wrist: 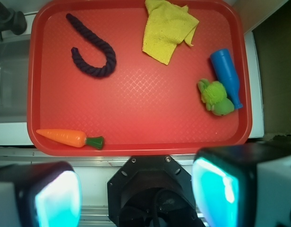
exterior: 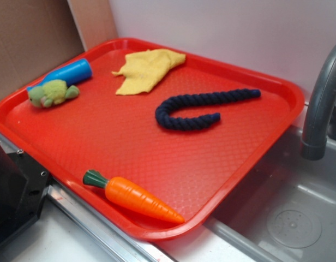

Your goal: Grab the carrot.

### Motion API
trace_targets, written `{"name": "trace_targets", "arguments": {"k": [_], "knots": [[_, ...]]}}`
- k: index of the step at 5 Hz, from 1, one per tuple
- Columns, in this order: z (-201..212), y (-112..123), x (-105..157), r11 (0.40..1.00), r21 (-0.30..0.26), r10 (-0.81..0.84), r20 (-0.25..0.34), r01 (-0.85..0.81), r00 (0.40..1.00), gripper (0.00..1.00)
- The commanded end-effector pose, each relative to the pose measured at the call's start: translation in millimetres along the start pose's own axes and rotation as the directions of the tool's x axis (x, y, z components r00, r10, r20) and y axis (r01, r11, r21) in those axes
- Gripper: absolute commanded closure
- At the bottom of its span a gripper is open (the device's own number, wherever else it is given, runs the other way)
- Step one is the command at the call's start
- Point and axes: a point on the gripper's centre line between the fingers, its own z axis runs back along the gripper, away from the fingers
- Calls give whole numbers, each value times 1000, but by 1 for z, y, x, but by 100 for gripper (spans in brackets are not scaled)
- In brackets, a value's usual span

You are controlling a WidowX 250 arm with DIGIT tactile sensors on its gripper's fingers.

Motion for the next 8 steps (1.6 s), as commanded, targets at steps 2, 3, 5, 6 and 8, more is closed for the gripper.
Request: {"name": "trace_targets", "arguments": {"k": [2, 3, 5, 6, 8], "knots": [[-43, -49, 7, 957, 119, -259, -58, 264, 964, 0], [-64, -70, -7, 871, 54, -488, -19, 488, 873, 0], [-82, -89, -33, 728, -36, -685, -64, 684, 726, 0], [-82, -89, -33, 728, -36, -685, -64, 684, 726, 0], [-131, -84, -23, 700, 49, -707, -93, 712, 701, 0]]}}
